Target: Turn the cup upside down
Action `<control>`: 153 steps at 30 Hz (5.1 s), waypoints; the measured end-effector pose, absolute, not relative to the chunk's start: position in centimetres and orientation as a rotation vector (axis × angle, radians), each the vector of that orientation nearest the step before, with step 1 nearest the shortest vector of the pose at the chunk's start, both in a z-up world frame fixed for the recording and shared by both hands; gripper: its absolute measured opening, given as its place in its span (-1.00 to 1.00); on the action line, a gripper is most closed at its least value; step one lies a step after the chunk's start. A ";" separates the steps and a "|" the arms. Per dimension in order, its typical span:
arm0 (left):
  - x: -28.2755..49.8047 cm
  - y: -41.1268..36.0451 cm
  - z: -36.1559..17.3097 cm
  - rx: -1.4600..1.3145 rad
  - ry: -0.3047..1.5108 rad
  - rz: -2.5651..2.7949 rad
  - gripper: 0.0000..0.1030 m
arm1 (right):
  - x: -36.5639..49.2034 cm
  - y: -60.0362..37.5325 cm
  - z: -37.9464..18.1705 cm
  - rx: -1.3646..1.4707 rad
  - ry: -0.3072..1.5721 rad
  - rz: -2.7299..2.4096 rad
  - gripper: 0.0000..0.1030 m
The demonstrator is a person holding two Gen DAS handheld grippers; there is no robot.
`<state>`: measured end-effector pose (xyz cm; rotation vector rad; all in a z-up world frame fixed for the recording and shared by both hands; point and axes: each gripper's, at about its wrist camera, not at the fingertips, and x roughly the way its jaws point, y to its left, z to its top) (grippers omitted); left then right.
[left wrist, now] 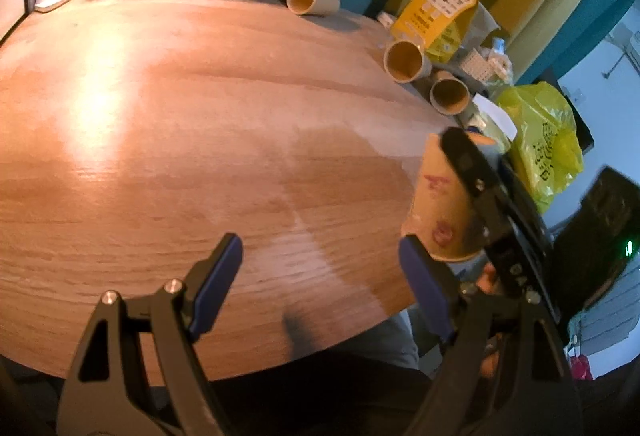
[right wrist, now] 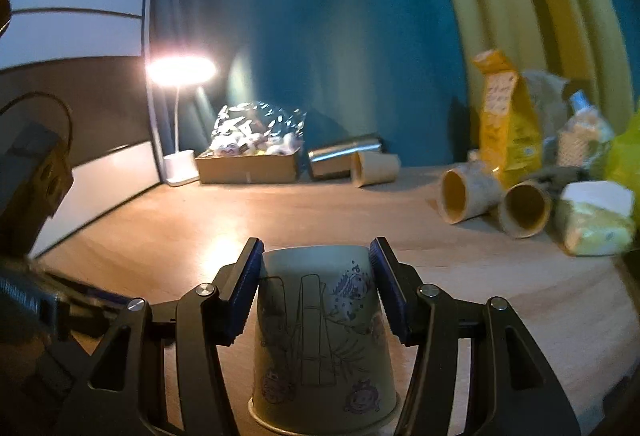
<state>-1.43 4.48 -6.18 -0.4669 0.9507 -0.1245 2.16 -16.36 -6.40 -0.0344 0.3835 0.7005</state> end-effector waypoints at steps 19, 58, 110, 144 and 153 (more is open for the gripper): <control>-1.8 9.6 -7.4 -0.557 0.911 -0.063 0.59 | 4.7 -11.3 -6.0 -0.124 0.531 0.752 0.11; -3.8 8.2 -3.9 -0.339 0.785 0.019 0.59 | 3.9 -10.5 -3.9 -0.254 0.751 0.621 0.48; -6.2 1.7 0.9 -0.193 0.656 0.015 0.60 | -1.0 -19.5 -2.6 -0.135 0.623 0.455 0.48; -6.1 4.3 0.6 -0.237 0.651 0.069 0.60 | 0.1 -16.4 -2.4 -0.169 0.654 0.479 0.48; -6.1 4.3 0.6 -0.237 0.649 0.069 0.60 | 0.3 -16.3 -2.4 -0.171 0.654 0.479 0.48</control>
